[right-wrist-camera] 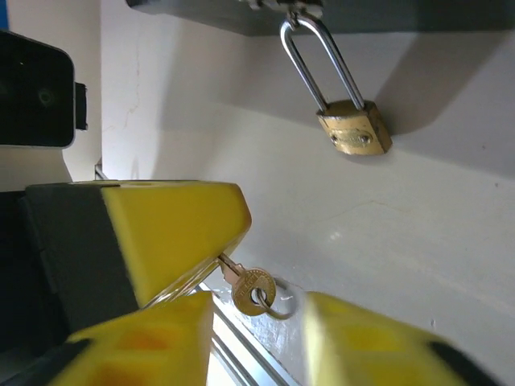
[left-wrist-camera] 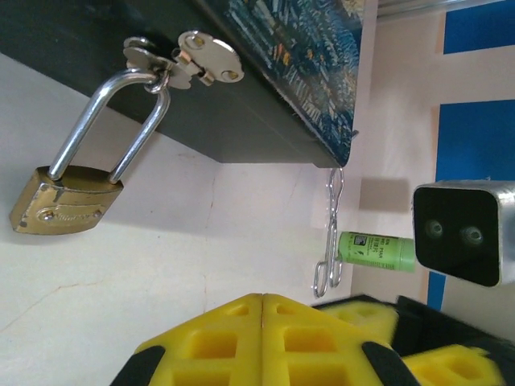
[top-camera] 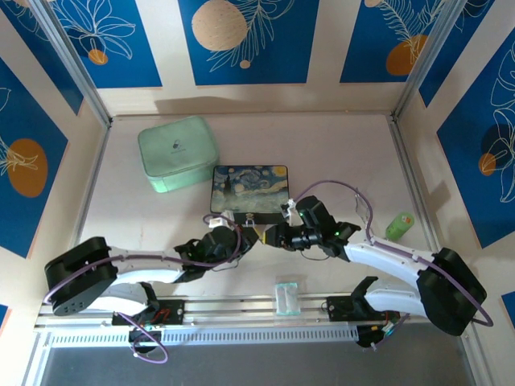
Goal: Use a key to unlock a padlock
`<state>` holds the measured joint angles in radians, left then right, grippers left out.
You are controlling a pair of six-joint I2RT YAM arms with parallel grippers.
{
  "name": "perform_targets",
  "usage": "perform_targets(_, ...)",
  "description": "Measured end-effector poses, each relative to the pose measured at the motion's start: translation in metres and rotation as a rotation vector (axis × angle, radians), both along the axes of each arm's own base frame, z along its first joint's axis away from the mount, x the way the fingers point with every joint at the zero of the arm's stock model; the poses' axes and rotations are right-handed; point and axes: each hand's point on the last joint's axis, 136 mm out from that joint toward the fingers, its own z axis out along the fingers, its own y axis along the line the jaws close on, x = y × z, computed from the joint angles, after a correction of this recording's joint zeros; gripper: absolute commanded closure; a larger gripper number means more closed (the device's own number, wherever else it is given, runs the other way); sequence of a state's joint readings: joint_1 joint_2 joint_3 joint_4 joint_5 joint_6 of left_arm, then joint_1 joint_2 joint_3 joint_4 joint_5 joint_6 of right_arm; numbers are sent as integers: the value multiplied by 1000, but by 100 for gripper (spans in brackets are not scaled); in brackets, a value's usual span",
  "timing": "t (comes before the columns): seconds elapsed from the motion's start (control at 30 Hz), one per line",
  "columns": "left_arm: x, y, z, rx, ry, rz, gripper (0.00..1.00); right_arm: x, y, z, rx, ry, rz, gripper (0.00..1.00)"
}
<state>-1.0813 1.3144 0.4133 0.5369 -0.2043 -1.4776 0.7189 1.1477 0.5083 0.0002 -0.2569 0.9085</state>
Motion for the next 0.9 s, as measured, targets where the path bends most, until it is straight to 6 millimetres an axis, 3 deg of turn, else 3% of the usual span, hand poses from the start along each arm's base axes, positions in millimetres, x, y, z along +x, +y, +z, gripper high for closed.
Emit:
perform_targets(0.07,3,3,6,30,-45,-24,100,5,-3,10,27,-39,10,25)
perform_targets(0.23,17,8,42,51,-197,-109,100,19,-10,51,153,-166,27,23)
perform_targets(0.4,16,11,84,24,-356,-216,100,24,-5,85,294,-285,77,31)
perform_targets(0.57,4,5,116,-25,-487,-303,100,17,4,100,394,-330,121,37)
perform_targets(0.7,1,3,134,-70,-547,-318,100,7,15,110,441,-349,172,42)
perform_targets(0.9,1,5,145,-94,-591,-302,100,4,21,125,507,-364,185,59)
